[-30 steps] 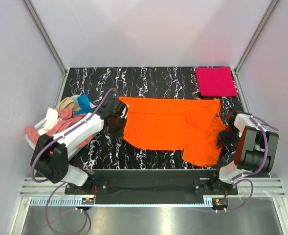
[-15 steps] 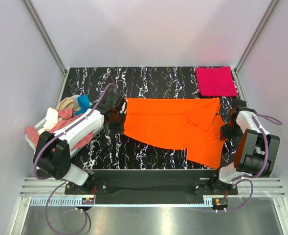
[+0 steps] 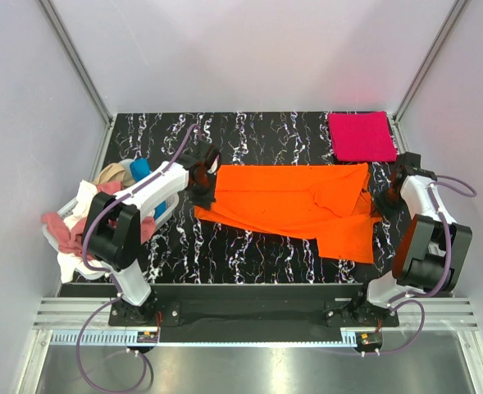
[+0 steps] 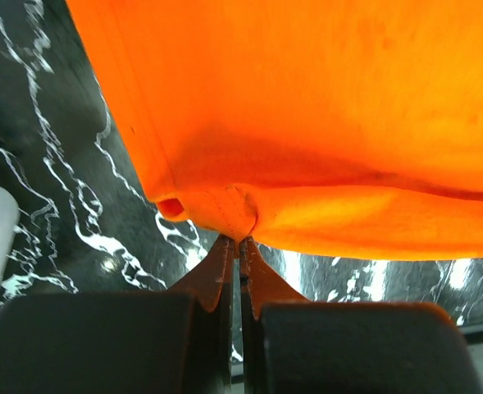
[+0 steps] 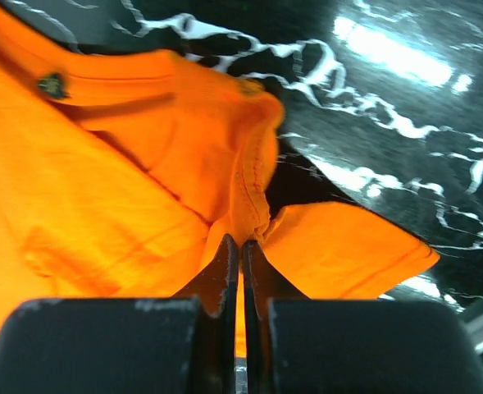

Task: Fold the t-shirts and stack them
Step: Fold the tshirt

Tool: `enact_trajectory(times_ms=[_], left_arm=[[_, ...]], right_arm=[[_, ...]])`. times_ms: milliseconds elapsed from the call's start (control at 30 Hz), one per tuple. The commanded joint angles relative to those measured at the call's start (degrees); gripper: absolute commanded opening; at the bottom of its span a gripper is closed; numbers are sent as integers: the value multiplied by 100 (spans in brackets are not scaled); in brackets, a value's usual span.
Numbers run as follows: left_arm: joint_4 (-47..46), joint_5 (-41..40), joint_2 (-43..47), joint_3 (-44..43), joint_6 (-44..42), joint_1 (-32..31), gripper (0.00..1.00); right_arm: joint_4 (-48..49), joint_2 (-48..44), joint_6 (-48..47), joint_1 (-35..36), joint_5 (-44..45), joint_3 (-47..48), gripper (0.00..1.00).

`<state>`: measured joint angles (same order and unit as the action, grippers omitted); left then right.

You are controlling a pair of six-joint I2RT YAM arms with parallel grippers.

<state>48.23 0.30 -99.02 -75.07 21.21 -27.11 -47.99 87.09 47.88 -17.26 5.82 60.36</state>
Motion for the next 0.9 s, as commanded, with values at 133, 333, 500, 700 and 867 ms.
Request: enact_trajectory(times_ms=[133, 333, 500, 700, 867], left_arm=[[222, -486, -275, -640, 59, 154, 0], [371, -636, -539, -974, -29, 329, 0], [415, -636, -785, -1168, -108, 470, 0], [416, -338, -952, -1247, -144, 540, 0], [424, -276, -926, -1221, -188, 540, 0]], right_arm=[[114, 581, -7, 3, -494, 705, 0], [70, 1037, 72, -6, -486, 1250, 0], [61, 1310, 231, -6, -722, 1558, 0], [-209, 1706, -375, -6, -908, 2032, 22], [-448, 1171, -622, 3, -196, 1752, 36]])
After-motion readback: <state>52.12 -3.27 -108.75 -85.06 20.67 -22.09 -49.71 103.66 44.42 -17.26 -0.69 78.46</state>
